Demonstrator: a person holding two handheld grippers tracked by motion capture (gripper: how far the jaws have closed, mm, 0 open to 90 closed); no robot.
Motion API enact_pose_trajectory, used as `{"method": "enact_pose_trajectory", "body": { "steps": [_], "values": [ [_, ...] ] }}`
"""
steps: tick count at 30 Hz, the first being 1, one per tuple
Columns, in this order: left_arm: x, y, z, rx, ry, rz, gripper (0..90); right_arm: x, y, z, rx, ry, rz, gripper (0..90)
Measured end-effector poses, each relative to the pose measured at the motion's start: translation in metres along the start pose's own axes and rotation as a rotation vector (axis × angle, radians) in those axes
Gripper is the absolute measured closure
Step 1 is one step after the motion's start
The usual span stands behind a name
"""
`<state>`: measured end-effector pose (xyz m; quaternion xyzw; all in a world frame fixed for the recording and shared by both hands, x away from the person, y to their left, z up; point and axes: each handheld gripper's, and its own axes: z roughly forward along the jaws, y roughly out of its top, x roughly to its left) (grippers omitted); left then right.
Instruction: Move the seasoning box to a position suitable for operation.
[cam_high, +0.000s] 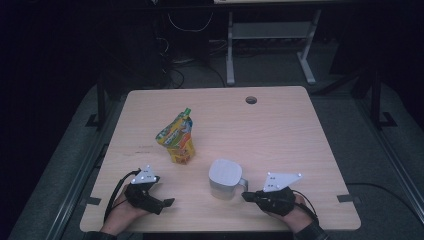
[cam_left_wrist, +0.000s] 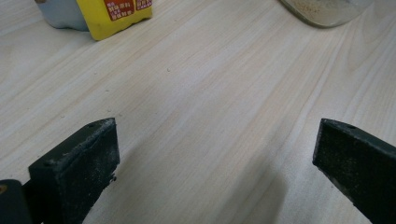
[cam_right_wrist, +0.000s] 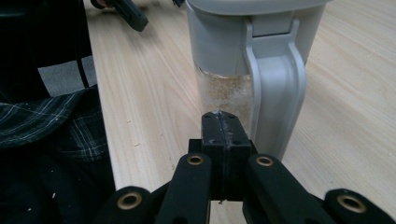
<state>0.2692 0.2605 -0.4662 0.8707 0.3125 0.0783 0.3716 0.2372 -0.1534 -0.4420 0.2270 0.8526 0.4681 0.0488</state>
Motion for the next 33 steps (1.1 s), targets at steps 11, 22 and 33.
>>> {"method": "enact_pose_trajectory", "body": {
  "steps": [11, 22, 33],
  "values": [
    [-0.001, 0.0, 0.001, -0.002, -0.005, 0.001, 0.2, -0.006, 0.002, 0.009, 0.015, -0.023, 0.0, 89.7],
    [-0.003, 0.001, 0.003, -0.009, -0.014, -0.008, 0.2, -0.025, 0.003, 0.007, 0.002, -0.091, 0.016, 89.7],
    [-0.004, 0.002, 0.005, -0.016, -0.03, -0.01, 0.2, -0.045, 0.005, 0.005, -0.013, -0.155, 0.048, 89.6]
  ]
}}
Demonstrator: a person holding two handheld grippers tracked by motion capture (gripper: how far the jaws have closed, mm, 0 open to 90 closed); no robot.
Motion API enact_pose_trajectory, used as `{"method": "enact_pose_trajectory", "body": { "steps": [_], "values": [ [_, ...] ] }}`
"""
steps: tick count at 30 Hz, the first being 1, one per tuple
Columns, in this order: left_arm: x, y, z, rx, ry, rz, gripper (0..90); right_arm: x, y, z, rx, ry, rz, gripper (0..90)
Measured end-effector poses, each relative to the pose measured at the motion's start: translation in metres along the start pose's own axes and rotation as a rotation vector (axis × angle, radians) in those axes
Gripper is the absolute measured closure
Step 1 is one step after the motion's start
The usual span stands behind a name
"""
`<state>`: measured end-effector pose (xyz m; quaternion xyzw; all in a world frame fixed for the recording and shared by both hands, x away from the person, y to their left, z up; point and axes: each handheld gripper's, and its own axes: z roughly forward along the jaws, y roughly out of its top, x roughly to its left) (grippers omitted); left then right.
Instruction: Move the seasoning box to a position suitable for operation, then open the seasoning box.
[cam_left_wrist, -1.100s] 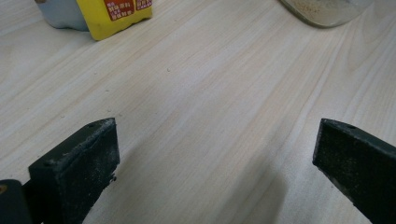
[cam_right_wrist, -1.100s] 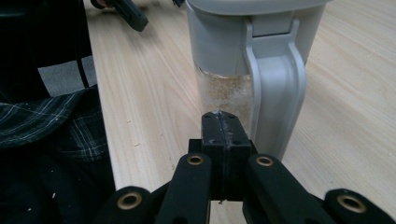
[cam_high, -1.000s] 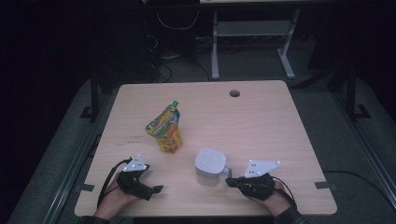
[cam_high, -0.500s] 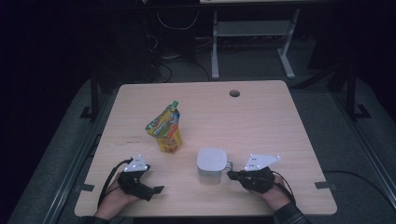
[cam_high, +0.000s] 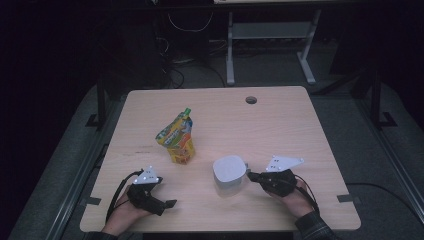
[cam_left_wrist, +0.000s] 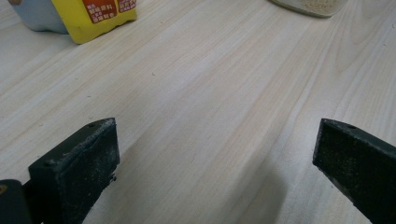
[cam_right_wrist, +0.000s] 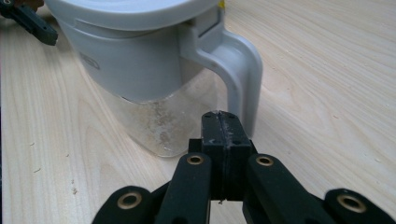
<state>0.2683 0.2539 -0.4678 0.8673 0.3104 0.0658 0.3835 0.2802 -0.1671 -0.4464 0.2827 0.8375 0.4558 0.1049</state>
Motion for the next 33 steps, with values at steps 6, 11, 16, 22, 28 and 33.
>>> {"method": "enact_pose_trajectory", "body": {
  "steps": [6, 11, 16, 22, 28, 33],
  "values": [
    [-0.001, 0.0, -0.001, -0.008, -0.008, 0.001, 0.1, -0.003, -0.004, -0.006, -0.005, 0.001, 0.013, 89.6],
    [-0.005, 0.001, -0.003, -0.013, -0.011, 0.011, 0.1, -0.003, -0.008, -0.014, -0.008, -0.005, 0.027, 89.5],
    [-0.008, 0.004, -0.002, -0.014, -0.015, 0.018, 0.2, -0.007, -0.013, -0.025, -0.025, -0.034, 0.034, 89.4],
    [-0.012, 0.007, 0.0, -0.025, -0.029, 0.023, 0.2, -0.016, -0.017, -0.035, -0.051, -0.088, 0.059, 89.4],
    [-0.016, 0.016, 0.002, -0.05, -0.053, 0.023, 0.1, -0.023, -0.018, -0.037, -0.047, -0.141, 0.094, 89.5],
    [-0.02, 0.026, 0.006, -0.071, -0.069, 0.041, 0.1, -0.027, -0.02, -0.039, -0.057, -0.148, 0.108, 89.3]
  ]
}}
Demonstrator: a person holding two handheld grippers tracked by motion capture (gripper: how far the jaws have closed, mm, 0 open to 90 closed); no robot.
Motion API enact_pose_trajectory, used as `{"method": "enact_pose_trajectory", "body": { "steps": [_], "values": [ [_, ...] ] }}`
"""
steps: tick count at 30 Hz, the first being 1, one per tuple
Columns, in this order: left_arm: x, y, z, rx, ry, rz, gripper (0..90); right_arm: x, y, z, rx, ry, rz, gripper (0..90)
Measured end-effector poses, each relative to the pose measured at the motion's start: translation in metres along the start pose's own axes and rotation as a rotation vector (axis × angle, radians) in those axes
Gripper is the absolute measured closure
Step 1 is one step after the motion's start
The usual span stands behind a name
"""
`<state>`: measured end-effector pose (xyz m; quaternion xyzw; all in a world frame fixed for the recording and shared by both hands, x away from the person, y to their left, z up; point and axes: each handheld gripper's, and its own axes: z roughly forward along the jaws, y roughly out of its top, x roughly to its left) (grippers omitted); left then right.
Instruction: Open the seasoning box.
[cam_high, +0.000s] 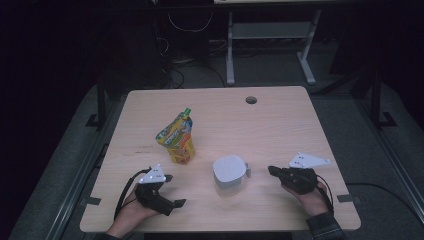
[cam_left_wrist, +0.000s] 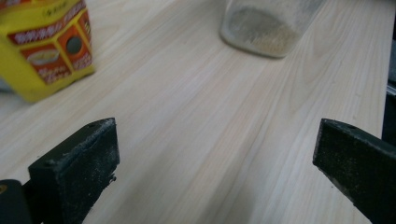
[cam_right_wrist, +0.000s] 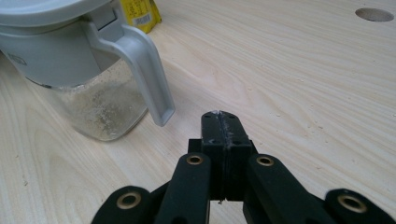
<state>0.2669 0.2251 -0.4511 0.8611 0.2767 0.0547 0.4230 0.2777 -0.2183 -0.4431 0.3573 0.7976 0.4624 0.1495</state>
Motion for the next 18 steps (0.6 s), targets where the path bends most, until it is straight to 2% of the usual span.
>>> {"method": "enact_pose_trajectory", "body": {
  "steps": [12, 18],
  "values": [
    [-0.015, 0.029, 0.014, -0.041, -0.069, 0.066, 0.1, -0.001, -0.003, 0.002, -0.003, -0.005, -0.009, 89.5],
    [-0.02, 0.041, 0.02, -0.056, -0.1, 0.087, 0.1, -0.002, -0.005, 0.004, -0.006, -0.007, -0.005, 89.6]
  ]
}}
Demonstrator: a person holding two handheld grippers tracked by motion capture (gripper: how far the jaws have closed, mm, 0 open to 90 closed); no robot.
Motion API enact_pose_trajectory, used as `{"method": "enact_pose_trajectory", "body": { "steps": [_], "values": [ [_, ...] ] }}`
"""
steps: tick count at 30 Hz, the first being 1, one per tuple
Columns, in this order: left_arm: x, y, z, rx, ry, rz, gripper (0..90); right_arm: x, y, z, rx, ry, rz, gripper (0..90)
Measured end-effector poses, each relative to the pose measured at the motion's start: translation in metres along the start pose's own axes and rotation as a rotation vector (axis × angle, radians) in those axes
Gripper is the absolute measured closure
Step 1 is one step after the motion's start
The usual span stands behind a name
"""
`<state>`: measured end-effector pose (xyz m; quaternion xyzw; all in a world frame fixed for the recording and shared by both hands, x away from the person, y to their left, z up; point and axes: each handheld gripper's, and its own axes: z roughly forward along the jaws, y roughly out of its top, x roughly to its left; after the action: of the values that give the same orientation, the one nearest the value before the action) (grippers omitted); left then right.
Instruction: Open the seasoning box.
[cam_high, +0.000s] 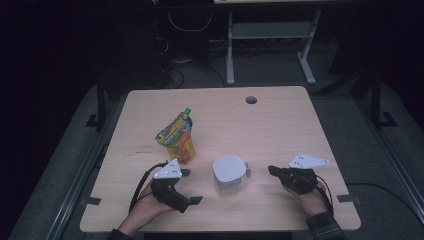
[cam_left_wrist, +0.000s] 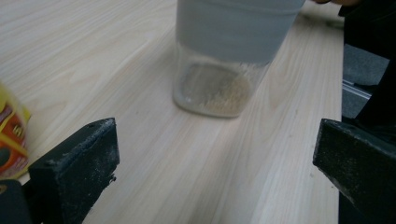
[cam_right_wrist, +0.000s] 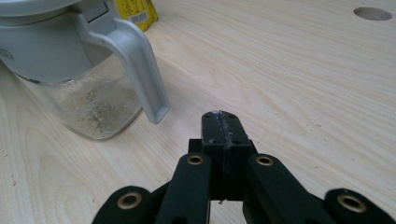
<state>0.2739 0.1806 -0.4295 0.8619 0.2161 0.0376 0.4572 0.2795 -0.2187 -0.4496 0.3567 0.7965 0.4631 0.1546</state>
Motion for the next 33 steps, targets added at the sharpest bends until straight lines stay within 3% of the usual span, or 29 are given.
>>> {"method": "enact_pose_trajectory", "body": {
  "steps": [8, 16, 23, 33],
  "values": [
    [-0.002, 0.015, 0.011, -0.014, -0.03, 0.018, 0.1, 0.004, -0.001, 0.004, 0.015, 0.004, -0.016, 89.6],
    [-0.002, 0.029, 0.017, -0.042, -0.031, 0.04, 0.1, 0.004, 0.0, 0.007, 0.018, 0.014, -0.005, 89.6],
    [-0.004, 0.039, 0.03, -0.024, -0.045, 0.074, 0.0, 0.006, 0.0, 0.008, 0.021, 0.019, -0.019, 89.4],
    [-0.002, 0.049, 0.05, -0.016, -0.069, 0.09, 0.1, 0.007, 0.0, 0.007, 0.014, 0.029, -0.025, 89.4]
  ]
}}
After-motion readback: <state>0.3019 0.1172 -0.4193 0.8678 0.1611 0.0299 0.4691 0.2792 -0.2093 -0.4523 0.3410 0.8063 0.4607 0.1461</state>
